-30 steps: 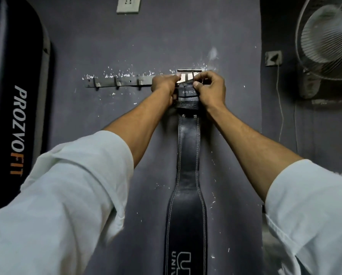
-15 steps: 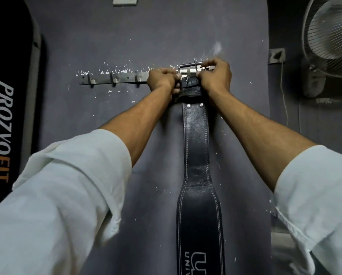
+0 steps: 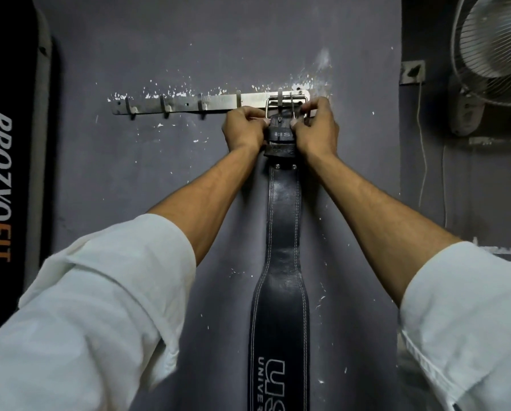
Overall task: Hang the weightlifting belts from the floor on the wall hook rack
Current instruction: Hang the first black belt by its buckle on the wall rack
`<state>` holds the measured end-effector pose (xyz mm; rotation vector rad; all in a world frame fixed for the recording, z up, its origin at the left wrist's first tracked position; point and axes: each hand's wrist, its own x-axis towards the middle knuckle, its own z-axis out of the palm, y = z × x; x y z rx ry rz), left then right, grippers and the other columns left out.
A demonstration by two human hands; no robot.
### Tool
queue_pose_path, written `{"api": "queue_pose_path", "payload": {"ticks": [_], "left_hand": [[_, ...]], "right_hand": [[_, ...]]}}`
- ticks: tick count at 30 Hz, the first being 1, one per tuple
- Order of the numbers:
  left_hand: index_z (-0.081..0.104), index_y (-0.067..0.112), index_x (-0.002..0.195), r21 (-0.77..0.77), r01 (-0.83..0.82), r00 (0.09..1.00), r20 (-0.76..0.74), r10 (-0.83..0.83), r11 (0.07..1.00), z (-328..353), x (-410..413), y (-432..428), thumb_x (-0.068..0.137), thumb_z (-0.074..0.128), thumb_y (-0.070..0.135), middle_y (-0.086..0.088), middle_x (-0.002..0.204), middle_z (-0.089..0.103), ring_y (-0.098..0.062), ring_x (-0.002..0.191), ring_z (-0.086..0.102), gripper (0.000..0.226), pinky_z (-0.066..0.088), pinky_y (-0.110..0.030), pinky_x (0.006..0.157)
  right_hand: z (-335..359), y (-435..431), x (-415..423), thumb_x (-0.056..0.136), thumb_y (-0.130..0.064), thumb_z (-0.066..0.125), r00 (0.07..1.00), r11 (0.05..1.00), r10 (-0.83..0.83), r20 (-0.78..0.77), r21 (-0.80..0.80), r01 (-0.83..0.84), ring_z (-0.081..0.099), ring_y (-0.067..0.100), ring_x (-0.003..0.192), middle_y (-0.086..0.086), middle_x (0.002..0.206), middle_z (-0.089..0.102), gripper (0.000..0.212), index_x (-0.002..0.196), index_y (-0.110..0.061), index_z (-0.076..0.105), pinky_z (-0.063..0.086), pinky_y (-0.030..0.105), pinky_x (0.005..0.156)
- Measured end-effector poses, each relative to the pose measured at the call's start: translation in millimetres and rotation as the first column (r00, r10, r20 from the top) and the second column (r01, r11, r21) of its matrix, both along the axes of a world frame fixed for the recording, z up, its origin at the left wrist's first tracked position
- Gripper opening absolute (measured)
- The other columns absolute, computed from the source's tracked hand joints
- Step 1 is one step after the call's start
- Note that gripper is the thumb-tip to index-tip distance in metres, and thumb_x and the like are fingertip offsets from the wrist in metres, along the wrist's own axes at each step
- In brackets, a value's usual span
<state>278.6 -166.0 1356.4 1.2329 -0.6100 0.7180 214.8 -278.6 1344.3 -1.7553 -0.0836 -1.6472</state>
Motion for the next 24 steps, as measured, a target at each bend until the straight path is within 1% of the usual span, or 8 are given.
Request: {"api": "queue_pose_path", "payload": {"ticks": [2, 4, 7, 10, 14, 18, 21, 24], "left_hand": [[0.074, 0.02, 0.083, 0.028, -0.014, 1.0, 0.001, 0.014, 1.0, -11, 5, 7, 0.073, 0.078, 0.013, -0.003, 0.085, 0.076, -0.022, 0.079, 0.074, 0.012, 0.063, -0.041, 0.078], [0.072, 0.022, 0.084, 0.033, -0.024, 0.999, 0.037, 0.022, 0.999, -29, 3, 16, 0.072, 0.075, 0.021, -0.002, 0.084, 0.076, -0.023, 0.082, 0.074, 0.012, 0.061, -0.046, 0.081], [0.073, 0.014, 0.096, 0.081, -0.093, 0.989, 0.126, 0.082, 0.992, -83, -31, 38, 0.082, 0.073, 0.018, 0.002, 0.091, 0.075, -0.01, 0.087, 0.07, 0.015, 0.058, -0.03, 0.086], [0.072, 0.015, 0.105, 0.157, -0.006, 0.989, 0.145, -0.017, 0.988, -159, -59, 62, 0.087, 0.07, 0.017, 0.005, 0.099, 0.074, -0.003, 0.092, 0.069, 0.018, 0.055, -0.018, 0.086], [0.07, 0.011, 0.108, 0.297, 0.142, 0.988, 0.009, -0.152, 0.944, -264, -80, 80, 0.088, 0.069, 0.011, 0.001, 0.101, 0.074, -0.008, 0.091, 0.07, 0.02, 0.056, -0.019, 0.084], [0.07, 0.013, 0.108, 0.398, 0.244, 0.967, -0.172, -0.189, 0.884, -353, -99, 100, 0.086, 0.07, 0.012, 0.0, 0.103, 0.075, -0.015, 0.092, 0.072, 0.021, 0.057, -0.026, 0.087], [0.069, 0.01, 0.108, 0.454, 0.285, 0.937, -0.315, -0.147, 0.844, -422, -122, 128, 0.088, 0.07, 0.01, -0.002, 0.103, 0.075, -0.012, 0.094, 0.072, 0.02, 0.056, -0.022, 0.088], [0.071, 0.008, 0.106, 0.489, 0.3, 0.879, -0.476, -0.038, 0.819, -500, -146, 160, 0.088, 0.07, 0.01, -0.005, 0.099, 0.076, -0.008, 0.088, 0.069, 0.018, 0.055, -0.02, 0.087]], "right_hand": [[-11, 4, -2, 0.089, -0.014, 0.07, 0.999, 0.999, -0.048, 0.011, -0.021, 0.048, 0.06, 0.013, 0.091, 0.001, 0.111, 0.063, 0.029, 0.114, -0.02, 0.057, 0.053, 0.027, 0.083], [-28, 8, -10, 0.088, -0.025, 0.072, 0.996, 0.995, -0.087, 0.008, -0.038, 0.088, 0.059, 0.013, 0.095, 0.002, 0.12, 0.058, 0.036, 0.12, -0.023, 0.056, 0.053, 0.032, 0.091], [-78, 17, -31, 0.086, -0.035, 0.074, 0.996, 0.994, -0.088, 0.021, -0.058, 0.089, 0.053, 0.006, 0.103, 0.001, 0.13, 0.049, 0.05, 0.13, -0.025, 0.052, 0.049, 0.023, 0.088], [-156, 28, -51, 0.089, -0.035, 0.072, 0.997, 0.997, -0.073, -0.01, -0.038, 0.073, 0.05, 0.005, 0.108, -0.002, 0.133, 0.046, 0.049, 0.132, -0.025, 0.051, 0.042, 0.011, 0.082], [-268, 48, -69, 0.088, -0.032, 0.072, 0.987, 0.999, -0.018, -0.162, 0.024, 0.022, 0.055, 0.008, 0.112, -0.004, 0.126, 0.049, 0.042, 0.126, -0.024, 0.055, 0.048, 0.02, 0.09], [-358, 67, -94, 0.088, -0.028, 0.072, 0.944, 0.995, 0.056, -0.326, 0.098, -0.025, 0.056, 0.005, 0.11, -0.005, 0.124, 0.051, 0.04, 0.125, -0.024, 0.058, 0.048, 0.017, 0.091], [-424, 77, -119, 0.087, -0.029, 0.072, 0.884, 0.984, 0.139, -0.446, 0.165, -0.071, 0.058, 0.006, 0.109, -0.005, 0.124, 0.053, 0.037, 0.122, -0.025, 0.059, 0.055, 0.027, 0.085], [-497, 86, -148, 0.089, -0.027, 0.072, 0.774, 0.965, 0.233, -0.589, 0.238, -0.109, 0.061, 0.011, 0.102, 0.001, 0.122, 0.057, 0.033, 0.119, -0.021, 0.061, 0.054, 0.027, 0.085]]}}
